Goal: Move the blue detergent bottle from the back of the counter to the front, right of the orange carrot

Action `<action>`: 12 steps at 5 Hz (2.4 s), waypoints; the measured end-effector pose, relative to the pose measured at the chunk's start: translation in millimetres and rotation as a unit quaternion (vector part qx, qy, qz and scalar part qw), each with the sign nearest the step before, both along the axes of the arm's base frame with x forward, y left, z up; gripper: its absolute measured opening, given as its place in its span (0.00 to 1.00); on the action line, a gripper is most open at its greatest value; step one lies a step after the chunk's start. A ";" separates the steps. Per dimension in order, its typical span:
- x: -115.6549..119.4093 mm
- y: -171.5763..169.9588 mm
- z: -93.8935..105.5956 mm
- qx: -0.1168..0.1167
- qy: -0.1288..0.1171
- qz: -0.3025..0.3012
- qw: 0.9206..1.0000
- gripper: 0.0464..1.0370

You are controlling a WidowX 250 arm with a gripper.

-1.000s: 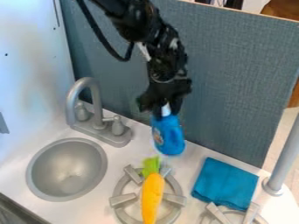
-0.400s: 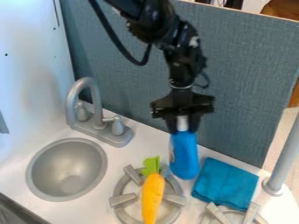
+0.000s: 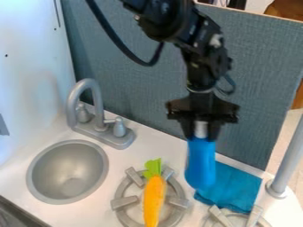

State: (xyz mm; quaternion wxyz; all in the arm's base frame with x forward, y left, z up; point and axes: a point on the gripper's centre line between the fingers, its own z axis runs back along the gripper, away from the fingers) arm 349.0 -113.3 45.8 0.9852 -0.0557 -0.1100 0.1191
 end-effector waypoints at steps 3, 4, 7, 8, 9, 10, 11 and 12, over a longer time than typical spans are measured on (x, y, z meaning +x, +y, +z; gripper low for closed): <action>-45.5 -21.2 -24.7 0.038 0.011 -0.080 0.996 0.49; -53.1 -21.9 -31.7 0.040 0.012 -0.094 0.995 0.49; -72.3 -28.9 -46.1 0.062 -0.001 -0.129 0.990 0.49; -72.9 -29.4 -47.9 0.057 -0.007 -0.127 0.990 0.49; -71.6 -31.7 -53.6 0.051 -0.012 -0.132 0.990 0.49; -73.8 -33.6 -56.9 0.041 -0.013 -0.136 0.990 0.49; -74.9 -31.0 -59.4 0.024 -0.013 -0.142 0.989 0.49; -79.8 -25.8 -63.2 0.009 -0.004 -0.145 0.989 0.49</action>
